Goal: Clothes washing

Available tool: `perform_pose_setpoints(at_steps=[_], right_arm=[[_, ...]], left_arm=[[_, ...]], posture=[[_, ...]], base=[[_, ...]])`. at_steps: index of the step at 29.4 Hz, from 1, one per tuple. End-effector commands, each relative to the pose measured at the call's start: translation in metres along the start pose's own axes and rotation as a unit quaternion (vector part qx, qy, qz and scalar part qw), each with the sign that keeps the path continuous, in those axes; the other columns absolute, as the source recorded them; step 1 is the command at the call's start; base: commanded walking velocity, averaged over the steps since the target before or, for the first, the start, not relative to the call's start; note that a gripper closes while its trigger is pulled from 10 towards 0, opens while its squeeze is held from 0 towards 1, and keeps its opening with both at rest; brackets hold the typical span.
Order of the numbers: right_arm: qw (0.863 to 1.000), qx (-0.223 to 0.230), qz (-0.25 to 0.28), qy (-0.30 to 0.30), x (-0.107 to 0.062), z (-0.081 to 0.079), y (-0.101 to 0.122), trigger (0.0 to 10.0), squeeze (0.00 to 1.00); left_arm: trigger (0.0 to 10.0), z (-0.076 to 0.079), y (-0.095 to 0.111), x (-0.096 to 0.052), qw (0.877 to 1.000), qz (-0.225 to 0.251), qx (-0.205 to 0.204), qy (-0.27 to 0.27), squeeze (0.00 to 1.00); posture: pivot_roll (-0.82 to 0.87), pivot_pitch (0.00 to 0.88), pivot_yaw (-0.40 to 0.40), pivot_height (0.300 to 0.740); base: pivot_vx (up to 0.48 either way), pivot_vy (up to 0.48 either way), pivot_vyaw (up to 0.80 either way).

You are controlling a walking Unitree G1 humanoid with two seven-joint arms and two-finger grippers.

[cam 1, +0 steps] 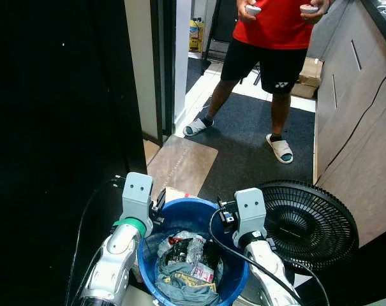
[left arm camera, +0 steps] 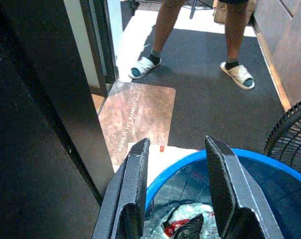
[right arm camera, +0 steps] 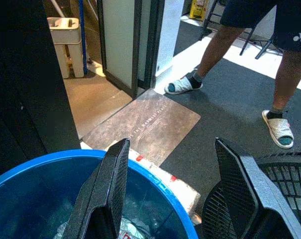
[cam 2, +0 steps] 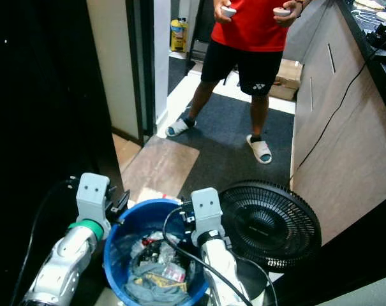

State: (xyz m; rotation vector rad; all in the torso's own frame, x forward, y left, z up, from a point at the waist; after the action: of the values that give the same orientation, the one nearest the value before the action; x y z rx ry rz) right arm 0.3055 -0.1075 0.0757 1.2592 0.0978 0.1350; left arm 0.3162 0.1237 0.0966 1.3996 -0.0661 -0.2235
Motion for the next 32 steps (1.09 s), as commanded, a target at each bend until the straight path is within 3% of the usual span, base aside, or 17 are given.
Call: perform_pose_setpoints(at_steps=[1,24,32], right_arm=[[1.000,0.001,-0.011,-0.003,-0.003,0.000,-0.006,10.0,0.00],[1.000,-0.010,-0.011,-0.011,0.000,0.006,-0.006,10.0,0.00],[1.000,-0.013,0.003,-0.010,0.013,0.004,0.003,10.0,0.00]], left_arm=[[10.0,0.000,-0.004,-0.002,1.000,-0.009,0.004,-0.001,0.00],[10.0,0.003,-0.004,0.002,1.000,-0.006,0.005,-0.002,0.00],[10.0,0.006,0.002,0.010,1.000,0.005,0.010,-0.010,0.00]], posture=[[0.06,0.044,0.006,0.740],[0.07,0.013,0.002,0.740],[0.07,0.000,0.004,0.740]], base=[[0.000,0.000,0.00],[0.000,0.000,0.00],[0.000,0.000,0.00]])
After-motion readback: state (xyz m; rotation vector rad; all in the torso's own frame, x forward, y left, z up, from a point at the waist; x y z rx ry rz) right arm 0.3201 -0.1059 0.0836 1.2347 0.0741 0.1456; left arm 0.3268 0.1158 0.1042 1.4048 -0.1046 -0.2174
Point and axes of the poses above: a point about 5 cm out from each wrist's last joint towards the gripper, its own x axis pointing out of the wrist towards the gripper, its own y axis along the axis of the wrist's last joint, z = x × y, the point moved 1 cm from there along x, pointing out of the wrist towards the gripper, and after that the axes turned 11 degrees about -x, right-handed, at the moved point
